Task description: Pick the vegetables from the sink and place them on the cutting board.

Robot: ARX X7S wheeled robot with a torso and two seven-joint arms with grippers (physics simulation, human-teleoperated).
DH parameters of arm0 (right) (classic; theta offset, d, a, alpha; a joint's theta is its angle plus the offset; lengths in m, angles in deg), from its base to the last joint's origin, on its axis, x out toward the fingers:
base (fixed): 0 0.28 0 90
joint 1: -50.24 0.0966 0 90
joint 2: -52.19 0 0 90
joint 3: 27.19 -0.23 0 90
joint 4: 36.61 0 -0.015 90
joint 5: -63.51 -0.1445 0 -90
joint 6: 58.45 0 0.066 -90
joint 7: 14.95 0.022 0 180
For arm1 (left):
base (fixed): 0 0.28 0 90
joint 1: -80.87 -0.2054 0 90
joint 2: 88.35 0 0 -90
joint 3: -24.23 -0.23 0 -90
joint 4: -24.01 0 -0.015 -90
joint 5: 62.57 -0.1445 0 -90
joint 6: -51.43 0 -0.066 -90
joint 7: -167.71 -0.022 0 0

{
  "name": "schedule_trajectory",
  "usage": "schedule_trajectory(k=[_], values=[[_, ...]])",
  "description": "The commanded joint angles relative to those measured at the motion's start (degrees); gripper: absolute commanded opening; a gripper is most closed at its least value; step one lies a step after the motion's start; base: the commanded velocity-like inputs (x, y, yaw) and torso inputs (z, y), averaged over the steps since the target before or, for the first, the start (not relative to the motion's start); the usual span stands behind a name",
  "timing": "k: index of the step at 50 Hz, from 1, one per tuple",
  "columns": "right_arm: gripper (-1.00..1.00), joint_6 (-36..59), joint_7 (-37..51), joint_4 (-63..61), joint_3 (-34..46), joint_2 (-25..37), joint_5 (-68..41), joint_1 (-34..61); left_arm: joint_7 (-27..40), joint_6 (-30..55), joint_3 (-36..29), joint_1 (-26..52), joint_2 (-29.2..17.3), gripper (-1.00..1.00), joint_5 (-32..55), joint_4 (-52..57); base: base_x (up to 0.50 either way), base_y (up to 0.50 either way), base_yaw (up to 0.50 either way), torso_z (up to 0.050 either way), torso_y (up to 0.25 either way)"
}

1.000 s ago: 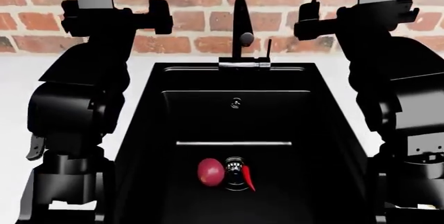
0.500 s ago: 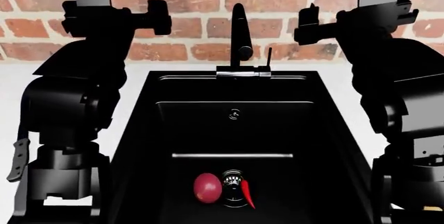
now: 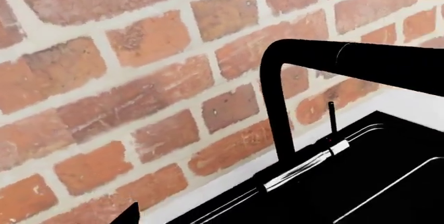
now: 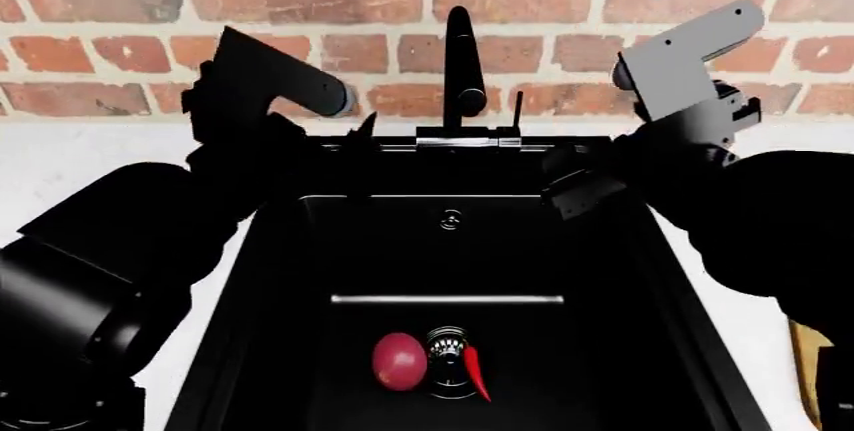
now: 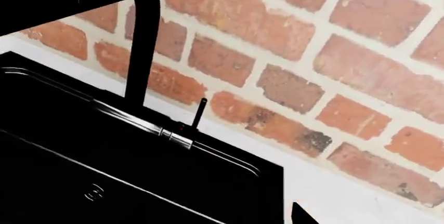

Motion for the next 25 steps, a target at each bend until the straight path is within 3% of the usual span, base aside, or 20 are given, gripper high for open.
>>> schedule_trajectory(k=[1,12,25], values=[[1.00,4.6,19.5,0.3,7.2,5.9,-28.9,2.2,-7.3,3.6,-9.9,-3.0,-7.7,1.00,2.5,9.6,0.00,0.00,0.00,0.000,0.000],[1.00,1.3,17.5,-0.5,11.8,8.1,-28.2,1.0,-12.8,1.3,-19.1,-1.9,-10.3,1.00,1.9,8.6,0.00,0.00,0.00,0.000,0.000],[1.00,-1.1,16.2,0.8,13.6,9.0,-26.4,0.6,-16.9,-5.8,-26.5,-1.3,-10.8,1.00,-1.9,-1.4,0.00,0.00,0.00,0.000,0.000]])
